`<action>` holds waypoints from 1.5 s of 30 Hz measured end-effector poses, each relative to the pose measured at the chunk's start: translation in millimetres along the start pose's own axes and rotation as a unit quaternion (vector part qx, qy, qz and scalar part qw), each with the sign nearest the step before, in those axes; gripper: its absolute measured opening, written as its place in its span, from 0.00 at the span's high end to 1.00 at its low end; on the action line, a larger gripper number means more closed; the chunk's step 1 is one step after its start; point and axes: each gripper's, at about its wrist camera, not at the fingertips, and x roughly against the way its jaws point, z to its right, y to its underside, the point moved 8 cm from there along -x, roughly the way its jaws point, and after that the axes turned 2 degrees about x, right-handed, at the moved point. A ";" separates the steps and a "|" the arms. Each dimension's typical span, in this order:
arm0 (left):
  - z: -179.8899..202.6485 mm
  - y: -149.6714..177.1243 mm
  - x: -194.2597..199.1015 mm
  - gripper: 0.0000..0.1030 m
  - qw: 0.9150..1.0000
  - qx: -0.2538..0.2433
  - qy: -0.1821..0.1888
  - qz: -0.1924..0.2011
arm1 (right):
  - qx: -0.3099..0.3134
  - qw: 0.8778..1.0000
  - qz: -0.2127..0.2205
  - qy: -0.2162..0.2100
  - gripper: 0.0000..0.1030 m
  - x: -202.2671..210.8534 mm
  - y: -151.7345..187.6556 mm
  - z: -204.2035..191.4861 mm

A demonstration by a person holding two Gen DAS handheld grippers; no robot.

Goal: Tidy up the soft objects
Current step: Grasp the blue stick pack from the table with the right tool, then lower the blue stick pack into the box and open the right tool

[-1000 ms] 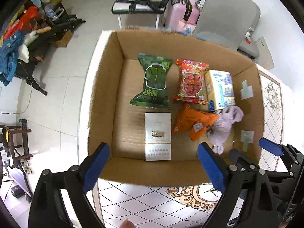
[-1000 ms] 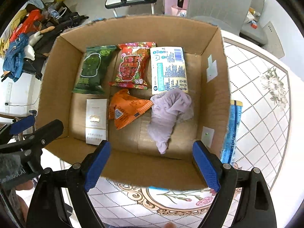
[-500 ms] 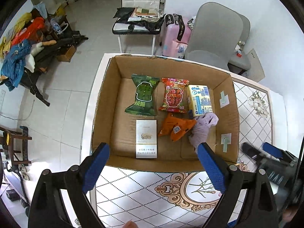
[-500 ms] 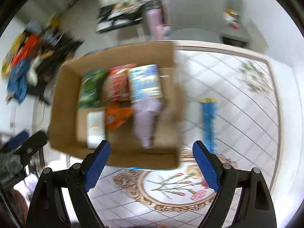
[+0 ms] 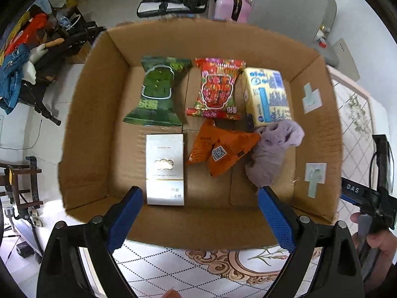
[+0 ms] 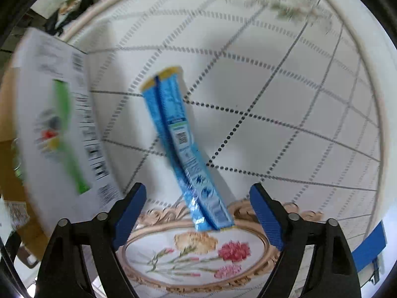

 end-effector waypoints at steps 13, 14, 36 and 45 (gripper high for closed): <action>0.7 -6.7 -5.7 0.08 1.000 -0.008 -0.010 -0.006 | 0.031 0.999 0.011 0.040 0.86 3.3 3.6 -10.7; -0.4 -6.2 -0.8 0.08 1.000 -0.007 -0.006 -0.005 | 0.029 0.999 0.015 0.034 0.86 9.8 6.0 -9.1; -24.4 -36.0 77.1 0.08 0.997 0.018 0.055 0.051 | 0.156 0.981 0.089 -0.075 0.86 159.4 35.8 -155.7; -11.6 -41.8 21.0 0.08 0.998 0.006 0.064 0.002 | 0.135 0.988 0.066 -0.028 0.86 92.5 10.3 -144.9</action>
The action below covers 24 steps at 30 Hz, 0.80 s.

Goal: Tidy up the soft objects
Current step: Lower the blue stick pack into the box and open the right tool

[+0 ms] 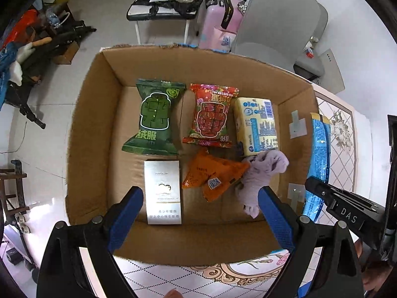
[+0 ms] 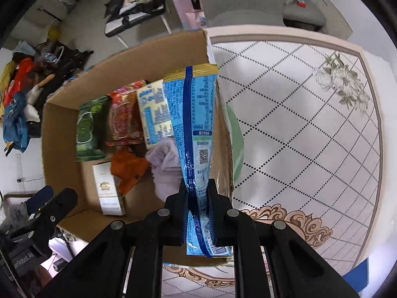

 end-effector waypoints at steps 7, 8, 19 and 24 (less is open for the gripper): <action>-4.3 -4.9 -7.5 0.08 1.000 0.000 0.002 -0.003 | 0.000 1.000 -0.017 0.011 0.82 -12.2 -3.4 -0.5; -4.6 -5.3 -6.9 0.08 1.000 -0.001 0.000 -0.002 | 0.000 1.000 -0.018 0.013 0.81 -12.1 -3.5 -1.1; -6.3 -8.6 8.8 0.08 1.000 -0.017 -0.017 0.015 | 0.021 1.000 -0.009 0.012 0.32 3.3 0.9 -16.6; -12.3 -6.7 29.5 0.08 0.999 -0.014 -0.029 0.033 | 0.052 0.997 0.026 0.051 0.15 29.0 2.2 -26.5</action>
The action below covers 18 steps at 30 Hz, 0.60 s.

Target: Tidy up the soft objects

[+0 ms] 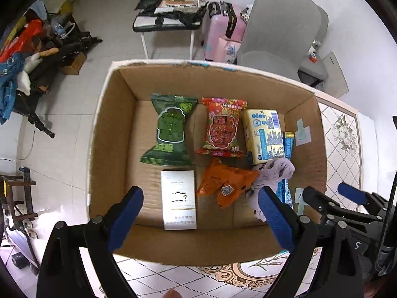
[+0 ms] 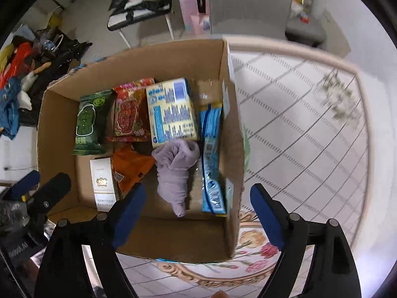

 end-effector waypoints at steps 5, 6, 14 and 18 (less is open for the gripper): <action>-5.9 4.4 29.5 0.08 1.000 0.008 -0.008 0.025 | 0.005 1.000 0.026 -0.001 0.14 30.6 3.4 -0.1; -6.3 6.0 39.3 0.08 0.999 0.009 -0.007 0.034 | 0.005 0.999 0.033 -0.005 0.14 38.9 5.4 0.3; 11.0 34.8 140.9 0.08 0.993 -0.012 -0.014 0.116 | 0.015 0.994 0.107 -0.030 0.14 132.3 44.2 7.2; 21.4 55.6 188.5 0.08 0.988 -0.016 -0.013 0.153 | 0.020 0.987 0.157 -0.027 0.14 187.2 72.3 9.4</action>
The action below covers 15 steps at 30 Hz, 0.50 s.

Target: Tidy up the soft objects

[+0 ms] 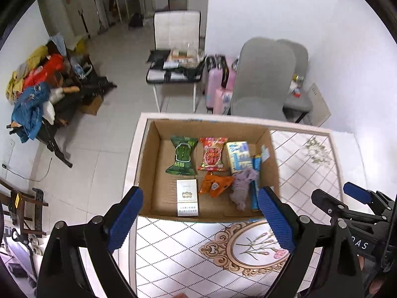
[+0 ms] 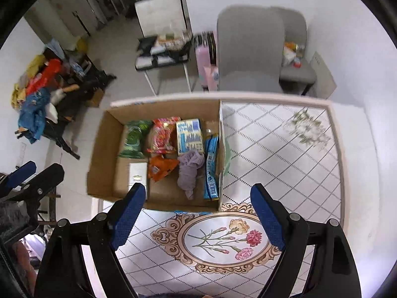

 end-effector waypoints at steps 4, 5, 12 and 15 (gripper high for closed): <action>4.4 8.8 44.6 0.08 0.999 -0.003 -0.013 0.036 | -0.003 0.999 0.043 0.009 0.14 54.1 8.4 3.8; 4.4 11.6 52.0 0.08 0.999 -0.002 -0.016 0.041 | -0.005 0.999 0.049 0.010 0.14 63.4 10.7 5.2; 8.5 35.0 89.9 0.08 0.999 -0.002 -0.017 0.044 | -0.007 0.997 0.080 0.019 0.14 124.2 30.0 12.4; 8.8 39.3 102.0 0.08 0.999 0.002 -0.012 0.047 | -0.003 0.996 0.085 0.017 0.14 143.4 39.1 10.0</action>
